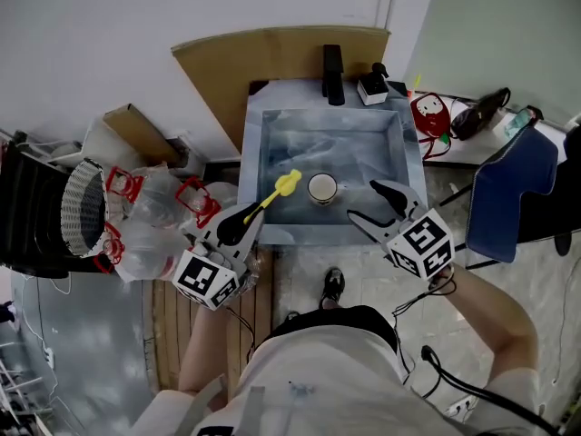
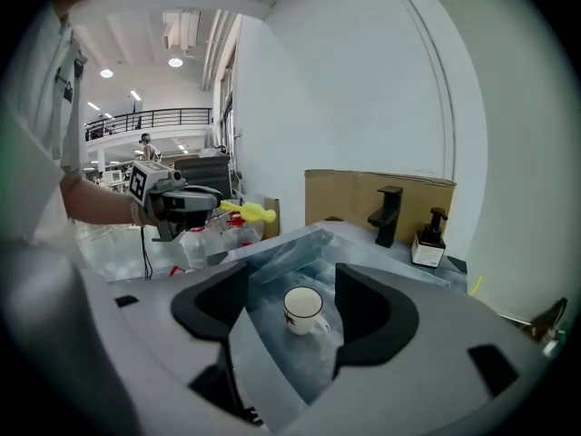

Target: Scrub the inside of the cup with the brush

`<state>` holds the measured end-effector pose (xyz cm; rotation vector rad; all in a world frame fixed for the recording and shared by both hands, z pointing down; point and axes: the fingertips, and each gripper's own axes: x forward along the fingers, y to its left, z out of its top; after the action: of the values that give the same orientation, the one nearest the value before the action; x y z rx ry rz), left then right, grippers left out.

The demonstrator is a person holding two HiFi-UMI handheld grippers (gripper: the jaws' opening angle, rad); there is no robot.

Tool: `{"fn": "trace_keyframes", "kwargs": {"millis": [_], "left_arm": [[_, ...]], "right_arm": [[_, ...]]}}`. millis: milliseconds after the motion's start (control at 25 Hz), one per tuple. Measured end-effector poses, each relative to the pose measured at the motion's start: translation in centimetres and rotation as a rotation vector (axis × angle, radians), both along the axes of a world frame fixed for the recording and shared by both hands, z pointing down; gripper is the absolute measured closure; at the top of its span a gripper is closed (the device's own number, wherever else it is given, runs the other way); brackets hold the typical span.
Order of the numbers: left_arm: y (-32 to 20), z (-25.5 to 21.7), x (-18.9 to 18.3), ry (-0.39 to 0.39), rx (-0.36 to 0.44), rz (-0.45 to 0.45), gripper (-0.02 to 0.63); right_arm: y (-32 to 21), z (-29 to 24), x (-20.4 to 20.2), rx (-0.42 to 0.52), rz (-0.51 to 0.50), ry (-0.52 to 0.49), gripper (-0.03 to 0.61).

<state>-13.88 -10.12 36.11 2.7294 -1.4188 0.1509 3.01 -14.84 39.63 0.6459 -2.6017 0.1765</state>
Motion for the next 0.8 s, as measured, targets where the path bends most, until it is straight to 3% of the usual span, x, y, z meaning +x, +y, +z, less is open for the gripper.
{"fn": "trace_keyframes", "kwargs": {"millis": [480, 640, 800], "left_arm": [[-4.6, 2.6, 1.3, -0.083, -0.107, 0.009, 0.578], [-5.4, 2.7, 1.7, -0.08, -0.124, 0.016, 0.578], [-6.0, 3.0, 1.8, -0.055, -0.14, 0.024, 0.578]], "right_arm": [[-4.7, 4.3, 1.0, -0.046, -0.166, 0.084, 0.29], [-5.6, 5.2, 1.3, -0.06, -0.182, 0.097, 0.29], [-5.6, 6.6, 0.6, -0.105, -0.273, 0.148, 0.29]]}}
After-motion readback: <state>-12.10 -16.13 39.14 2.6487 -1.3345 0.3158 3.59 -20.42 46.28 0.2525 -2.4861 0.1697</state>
